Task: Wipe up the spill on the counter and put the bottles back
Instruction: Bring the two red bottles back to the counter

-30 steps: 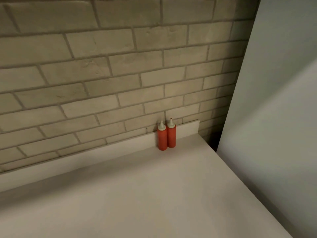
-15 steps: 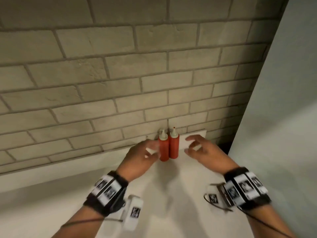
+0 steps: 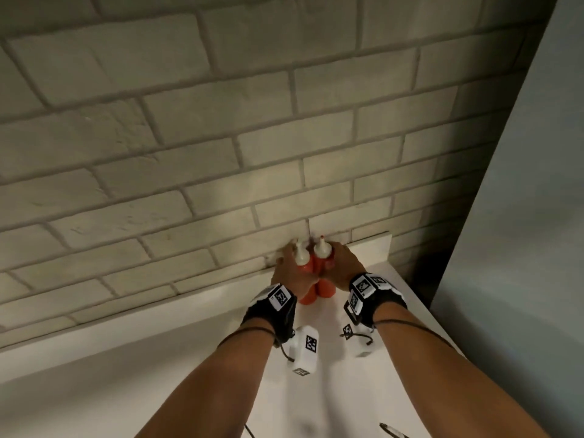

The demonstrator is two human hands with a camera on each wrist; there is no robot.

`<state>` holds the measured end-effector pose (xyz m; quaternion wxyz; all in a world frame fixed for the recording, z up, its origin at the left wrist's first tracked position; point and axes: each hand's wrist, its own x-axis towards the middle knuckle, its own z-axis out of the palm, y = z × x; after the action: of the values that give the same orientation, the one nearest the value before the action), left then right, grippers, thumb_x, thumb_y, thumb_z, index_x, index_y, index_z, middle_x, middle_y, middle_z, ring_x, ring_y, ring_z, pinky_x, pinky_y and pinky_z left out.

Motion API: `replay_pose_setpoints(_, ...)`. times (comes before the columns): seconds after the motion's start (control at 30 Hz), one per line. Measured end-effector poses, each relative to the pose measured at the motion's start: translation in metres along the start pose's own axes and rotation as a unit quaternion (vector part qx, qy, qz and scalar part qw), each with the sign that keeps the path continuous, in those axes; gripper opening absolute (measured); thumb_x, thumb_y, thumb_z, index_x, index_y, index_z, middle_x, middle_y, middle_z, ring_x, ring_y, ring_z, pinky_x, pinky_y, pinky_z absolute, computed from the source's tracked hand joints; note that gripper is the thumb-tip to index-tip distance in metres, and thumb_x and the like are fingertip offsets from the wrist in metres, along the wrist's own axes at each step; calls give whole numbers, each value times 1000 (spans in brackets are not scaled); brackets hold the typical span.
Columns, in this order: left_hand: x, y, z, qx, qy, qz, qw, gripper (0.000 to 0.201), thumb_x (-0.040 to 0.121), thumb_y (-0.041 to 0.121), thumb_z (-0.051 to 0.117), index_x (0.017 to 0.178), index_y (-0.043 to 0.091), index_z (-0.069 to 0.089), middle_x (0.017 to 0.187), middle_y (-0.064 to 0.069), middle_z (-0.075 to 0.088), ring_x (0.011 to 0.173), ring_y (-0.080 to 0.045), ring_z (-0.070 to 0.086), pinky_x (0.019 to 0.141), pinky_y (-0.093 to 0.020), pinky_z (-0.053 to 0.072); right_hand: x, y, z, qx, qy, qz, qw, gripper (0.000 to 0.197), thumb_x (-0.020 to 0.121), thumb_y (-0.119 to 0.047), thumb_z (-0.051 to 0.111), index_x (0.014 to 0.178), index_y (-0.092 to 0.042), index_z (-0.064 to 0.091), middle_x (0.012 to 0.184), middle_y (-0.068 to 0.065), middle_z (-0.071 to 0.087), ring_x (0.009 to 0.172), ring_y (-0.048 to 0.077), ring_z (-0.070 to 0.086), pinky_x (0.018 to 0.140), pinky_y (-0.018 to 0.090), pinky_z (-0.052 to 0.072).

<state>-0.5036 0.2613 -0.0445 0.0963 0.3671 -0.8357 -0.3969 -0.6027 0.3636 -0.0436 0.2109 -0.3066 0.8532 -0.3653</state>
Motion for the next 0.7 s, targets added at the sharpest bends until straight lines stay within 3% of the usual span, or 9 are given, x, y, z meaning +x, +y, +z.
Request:
replay_pose_setpoints(0.1,5,-1,10,31,19,1,999,83,75,49,67,149,36,33,150,-7,40,136,-33,44,111,-45,40,-6,-3,2,34,23,-17,999,56,74,-37,71,123,-20,49,116,1,59,106,25,59,94,44,47)
replay_pose_setpoints(0.17,5,-2,12,25,34,-16,999,81,75,49,64,149,33,33,148,-6,43,133,-33,49,108,-46,43,-12,-2,1,58,18,-19,998,46,78,-33,72,116,-22,50,110,0,59,100,23,58,92,41,46)
replay_pose_setpoints(0.27,-3,0,5,17,41,-26,999,81,75,35,71,147,27,35,141,-7,53,126,-35,56,103,-49,47,-21,2,-1,48,9,-28,998,61,77,-32,72,129,-19,42,123,6,60,112,29,58,96,45,45)
replay_pose_setpoints(0.33,-14,4,-4,16,45,-13,999,81,75,33,73,147,25,37,140,-7,54,125,-35,56,103,-49,46,-26,4,-3,39,5,-41,998,62,79,-29,71,131,-18,39,123,5,60,112,29,58,95,45,46)
replay_pose_setpoints(0.43,-35,14,-28,-10,50,26,998,64,71,32,72,131,21,53,129,-6,63,116,-31,62,97,-47,51,-38,-4,-14,49,21,-78,995,58,80,-23,72,129,-22,40,119,-2,60,110,24,58,94,45,48)
replay_pose_setpoints(0.5,-53,20,-50,-44,49,50,997,50,72,23,74,119,20,58,116,-3,69,108,-28,65,93,-45,53,-50,-11,-25,78,31,-100,991,56,81,-19,72,125,-31,40,116,-8,58,110,18,57,93,40,48)
replay_pose_setpoints(0.57,-75,21,-72,-76,48,71,993,48,71,20,76,115,25,57,111,3,69,104,-22,67,91,-42,54,-65,-20,-35,106,39,-124,986,56,82,-16,71,122,-38,39,113,-16,57,107,10,55,89,30,45)
replay_pose_setpoints(0.63,-100,21,-94,-101,57,93,989,57,70,22,78,121,31,53,111,8,69,102,-17,67,91,-39,55,-87,-33,-45,135,42,-150,979,55,84,-13,71,121,-39,39,112,-21,57,105,5,55,81,19,43)
replay_pose_setpoints(0.7,-127,18,-112,-125,67,108,984,67,71,25,80,130,33,50,115,9,69,101,-15,68,90,-38,56,-113,-45,-49,166,31,-168,971,55,85,-10,70,122,-39,40,115,-20,57,108,3,55,78,16,44)
